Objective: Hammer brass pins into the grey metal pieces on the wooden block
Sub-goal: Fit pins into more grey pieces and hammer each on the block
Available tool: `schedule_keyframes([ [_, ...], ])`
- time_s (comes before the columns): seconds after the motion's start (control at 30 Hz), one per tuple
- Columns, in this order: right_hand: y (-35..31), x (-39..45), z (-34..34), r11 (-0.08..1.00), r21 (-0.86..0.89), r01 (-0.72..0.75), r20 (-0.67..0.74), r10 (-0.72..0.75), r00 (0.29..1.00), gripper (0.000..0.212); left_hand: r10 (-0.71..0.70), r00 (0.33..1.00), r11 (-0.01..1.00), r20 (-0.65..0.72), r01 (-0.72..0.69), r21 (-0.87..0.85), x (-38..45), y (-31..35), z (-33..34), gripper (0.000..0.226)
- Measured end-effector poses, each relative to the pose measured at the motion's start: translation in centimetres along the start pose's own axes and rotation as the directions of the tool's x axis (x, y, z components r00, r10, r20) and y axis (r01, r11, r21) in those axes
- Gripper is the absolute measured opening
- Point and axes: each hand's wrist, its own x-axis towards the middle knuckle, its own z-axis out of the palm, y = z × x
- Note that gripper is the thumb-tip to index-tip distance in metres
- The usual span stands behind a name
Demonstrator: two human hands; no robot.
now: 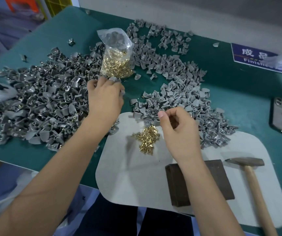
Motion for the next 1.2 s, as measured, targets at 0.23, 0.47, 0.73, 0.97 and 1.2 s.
schedule_keyframes([
  [0.23,-0.2,-0.1,0.0,1.000,0.009,-0.009,-0.020,0.009,1.000,0.018,0.233,0.950,0.968,0.207,-0.207,-0.139,0.5,1.5,-0.3,0.047],
  [0.47,0.1,0.1,-0.8,0.990,0.138,-0.011,-0.126,0.028,0.992,0.013,0.184,0.965,0.980,0.185,-0.167,-0.104,1.2,1.6,-0.8,0.028],
  [0.73,-1.5,-0.8,-2.5,0.868,0.489,-0.092,-0.146,0.185,0.972,0.015,0.107,0.993,0.472,0.046,-0.010,-0.881,-6.2,6.0,-5.7,0.028],
  [0.97,1.5,-8.5,-8.5,0.996,-0.012,0.083,-0.198,-0.084,0.977,0.012,0.228,0.945,0.207,0.236,0.189,-0.960,-17.0,9.8,-5.9,0.018],
  [1.2,4.8,-11.9,-9.1,0.960,-0.236,0.148,-0.136,-0.184,0.974,0.013,0.386,0.916,0.451,-0.104,-0.286,-0.846,-20.7,13.2,-3.2,0.020],
])
